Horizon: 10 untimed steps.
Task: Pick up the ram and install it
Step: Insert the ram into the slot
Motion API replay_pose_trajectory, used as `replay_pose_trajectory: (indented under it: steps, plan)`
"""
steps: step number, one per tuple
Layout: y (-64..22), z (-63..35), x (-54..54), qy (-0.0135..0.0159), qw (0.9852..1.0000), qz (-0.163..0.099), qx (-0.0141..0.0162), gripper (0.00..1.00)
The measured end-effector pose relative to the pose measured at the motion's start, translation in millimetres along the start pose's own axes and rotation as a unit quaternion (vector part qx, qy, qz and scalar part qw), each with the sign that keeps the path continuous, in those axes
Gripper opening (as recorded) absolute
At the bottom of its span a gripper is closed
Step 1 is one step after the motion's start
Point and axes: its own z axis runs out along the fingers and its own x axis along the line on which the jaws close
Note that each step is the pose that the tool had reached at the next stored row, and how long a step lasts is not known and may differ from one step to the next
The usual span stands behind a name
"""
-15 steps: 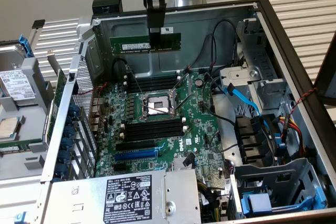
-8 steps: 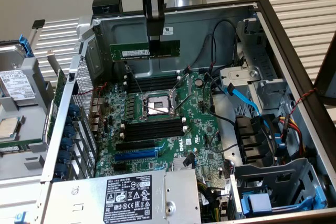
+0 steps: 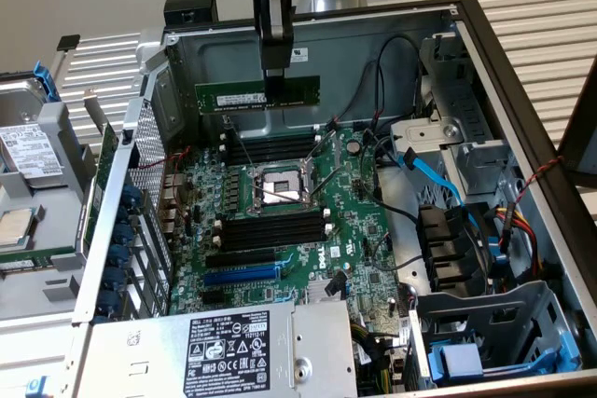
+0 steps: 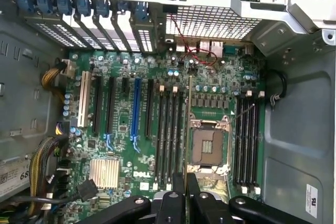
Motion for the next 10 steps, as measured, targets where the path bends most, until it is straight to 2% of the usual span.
replay_pose_trajectory:
  steps: [3, 10]
  plan:
    - [0.0, 0.8, 0.1, 0.0, 1.0, 0.0, 0.0, 0.13]
    - [0.0, 13.5, -0.1, 0.0013, 1.0, 0.0, -0.0001, 0.13]
